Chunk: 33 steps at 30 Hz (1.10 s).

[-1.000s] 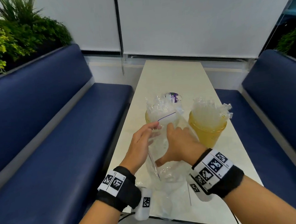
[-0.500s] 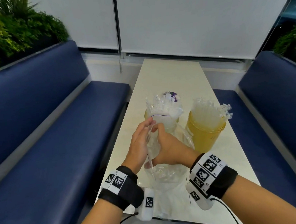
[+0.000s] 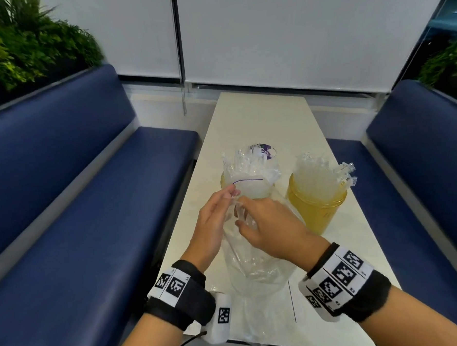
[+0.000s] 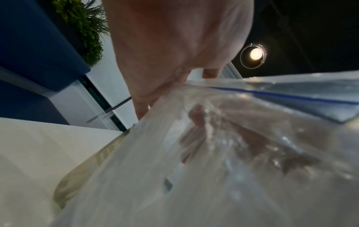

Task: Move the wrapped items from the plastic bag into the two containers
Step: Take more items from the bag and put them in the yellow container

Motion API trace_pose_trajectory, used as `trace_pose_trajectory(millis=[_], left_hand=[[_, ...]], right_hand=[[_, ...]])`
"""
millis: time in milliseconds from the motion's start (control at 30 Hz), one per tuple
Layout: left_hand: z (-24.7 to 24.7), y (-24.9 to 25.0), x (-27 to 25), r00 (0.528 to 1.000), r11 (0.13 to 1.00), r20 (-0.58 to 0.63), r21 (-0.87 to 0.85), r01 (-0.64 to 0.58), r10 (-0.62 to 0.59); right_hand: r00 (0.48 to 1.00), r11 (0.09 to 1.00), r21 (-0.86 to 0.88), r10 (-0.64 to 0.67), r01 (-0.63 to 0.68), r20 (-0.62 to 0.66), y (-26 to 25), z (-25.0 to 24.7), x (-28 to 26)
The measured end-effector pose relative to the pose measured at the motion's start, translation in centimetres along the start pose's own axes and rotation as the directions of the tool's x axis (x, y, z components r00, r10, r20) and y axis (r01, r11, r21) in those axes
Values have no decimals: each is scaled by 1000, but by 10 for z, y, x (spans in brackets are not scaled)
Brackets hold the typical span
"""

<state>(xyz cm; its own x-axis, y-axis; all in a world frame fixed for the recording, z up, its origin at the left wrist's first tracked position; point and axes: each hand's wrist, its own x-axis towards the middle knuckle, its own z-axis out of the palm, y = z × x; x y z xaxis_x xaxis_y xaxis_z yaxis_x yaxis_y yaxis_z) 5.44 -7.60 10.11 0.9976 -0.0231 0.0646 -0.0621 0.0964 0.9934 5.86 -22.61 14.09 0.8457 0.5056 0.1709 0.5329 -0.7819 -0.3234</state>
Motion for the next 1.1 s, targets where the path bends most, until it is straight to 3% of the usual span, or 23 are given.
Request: trace_pose_trajectory(millis=[167,233,367,567,733,833,900,1000,1100], left_hand=[[-10,-2,-7,969,994,242,87,-72,49],[-9,-2,-8,965,972,259,217,-91,32],[9,1,-9,983,908,166,394,-144,83],[33,1,-5,990,954,-77,283,-94,120],[38,-1,-3,987,974,-78,190,-124,141],[41,-2,-4,983,966,-87,218,-139,161],[41,0,-4,983,964,-85,225,-143,165],[41,3,-5,985,940,-54,312,-139,164],[38,1,-6,985,943,-65,304,-135,162]], right_hand=[[995,998,43,56,-52,-86,3,-19,8],[991,995,67,85,-78,-99,2,-29,13],[990,988,122,106,-94,-96,-11,-46,23],[980,979,183,123,-94,-154,-28,-62,27],[961,991,123,92,-61,-262,-33,-71,22],[920,984,160,-10,79,-392,-35,-76,25],[949,987,113,-73,112,-306,-34,-67,29],[998,1000,-8,-19,18,-68,-35,-50,29],[992,971,240,9,22,-128,-31,-46,24]])
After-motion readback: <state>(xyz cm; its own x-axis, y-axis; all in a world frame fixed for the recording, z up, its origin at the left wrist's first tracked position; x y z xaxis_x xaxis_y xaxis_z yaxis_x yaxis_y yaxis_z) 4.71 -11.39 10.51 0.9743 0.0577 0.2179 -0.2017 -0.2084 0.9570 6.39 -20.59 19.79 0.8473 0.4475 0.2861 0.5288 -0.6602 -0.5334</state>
